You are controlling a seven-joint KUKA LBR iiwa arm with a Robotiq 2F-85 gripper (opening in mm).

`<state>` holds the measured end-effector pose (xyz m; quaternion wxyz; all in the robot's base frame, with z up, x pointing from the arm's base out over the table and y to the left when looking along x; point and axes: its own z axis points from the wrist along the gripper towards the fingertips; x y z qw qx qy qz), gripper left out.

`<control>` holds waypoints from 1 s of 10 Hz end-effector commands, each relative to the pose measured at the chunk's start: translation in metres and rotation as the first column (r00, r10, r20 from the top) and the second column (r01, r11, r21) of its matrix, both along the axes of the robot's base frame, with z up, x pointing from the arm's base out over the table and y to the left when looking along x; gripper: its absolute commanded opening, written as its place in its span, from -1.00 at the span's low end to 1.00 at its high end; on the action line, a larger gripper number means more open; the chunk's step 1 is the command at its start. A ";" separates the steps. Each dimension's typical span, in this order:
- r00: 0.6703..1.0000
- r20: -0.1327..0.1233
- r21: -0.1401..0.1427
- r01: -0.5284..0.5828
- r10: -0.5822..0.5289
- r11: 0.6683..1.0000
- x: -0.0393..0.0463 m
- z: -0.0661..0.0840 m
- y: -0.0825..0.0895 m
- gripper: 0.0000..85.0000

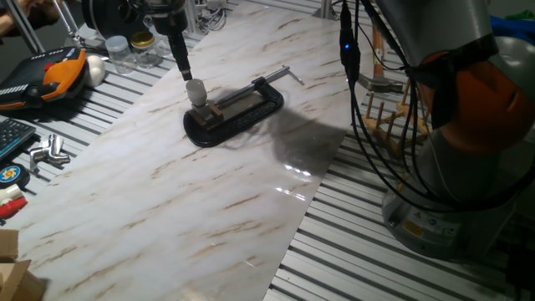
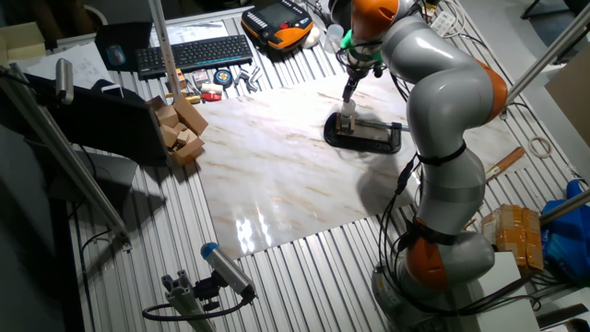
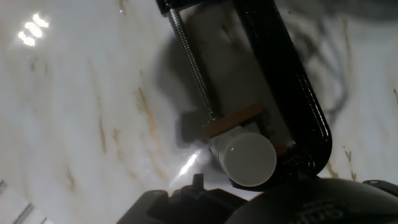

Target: Take out the light bulb by rotating it

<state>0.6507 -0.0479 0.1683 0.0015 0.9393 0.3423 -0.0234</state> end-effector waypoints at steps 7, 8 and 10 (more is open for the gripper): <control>0.990 0.008 0.008 0.138 -0.138 0.990 -0.0046 -0.021 0.000 0.60; 0.990 0.010 0.006 0.138 -0.138 0.990 -0.0052 -0.024 0.000 0.60; 0.991 0.013 0.001 0.137 -0.137 0.991 -0.0061 -0.028 0.000 0.60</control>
